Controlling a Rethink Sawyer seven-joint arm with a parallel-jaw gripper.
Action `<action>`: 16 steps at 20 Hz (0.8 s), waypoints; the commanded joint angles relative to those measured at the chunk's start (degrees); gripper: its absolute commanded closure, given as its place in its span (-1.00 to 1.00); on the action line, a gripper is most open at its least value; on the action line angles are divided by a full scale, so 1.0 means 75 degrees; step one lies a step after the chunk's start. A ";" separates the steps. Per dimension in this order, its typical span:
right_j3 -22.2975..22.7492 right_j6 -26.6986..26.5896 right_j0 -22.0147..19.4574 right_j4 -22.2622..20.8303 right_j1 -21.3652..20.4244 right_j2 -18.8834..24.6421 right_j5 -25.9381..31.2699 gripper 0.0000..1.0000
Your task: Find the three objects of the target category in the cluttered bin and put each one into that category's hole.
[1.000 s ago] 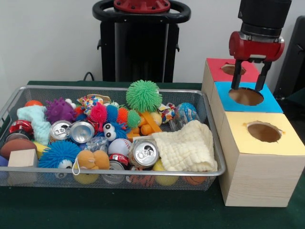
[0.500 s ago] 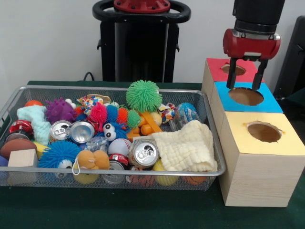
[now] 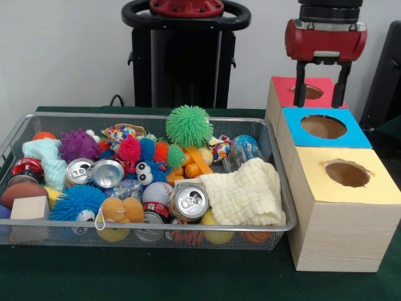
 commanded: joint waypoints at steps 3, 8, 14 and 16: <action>-0.0128 -0.0568 -0.1190 -0.0263 0.0285 0.1409 0.0775 -1.00; 0.0135 -0.0608 -0.1561 -0.0443 0.0227 0.1719 0.0709 -1.00; 0.0598 -0.0679 -0.2082 -0.0735 0.0109 0.2126 0.0427 -1.00; 0.0729 -0.0726 -0.2273 -0.0817 0.0094 0.2268 0.0311 -1.00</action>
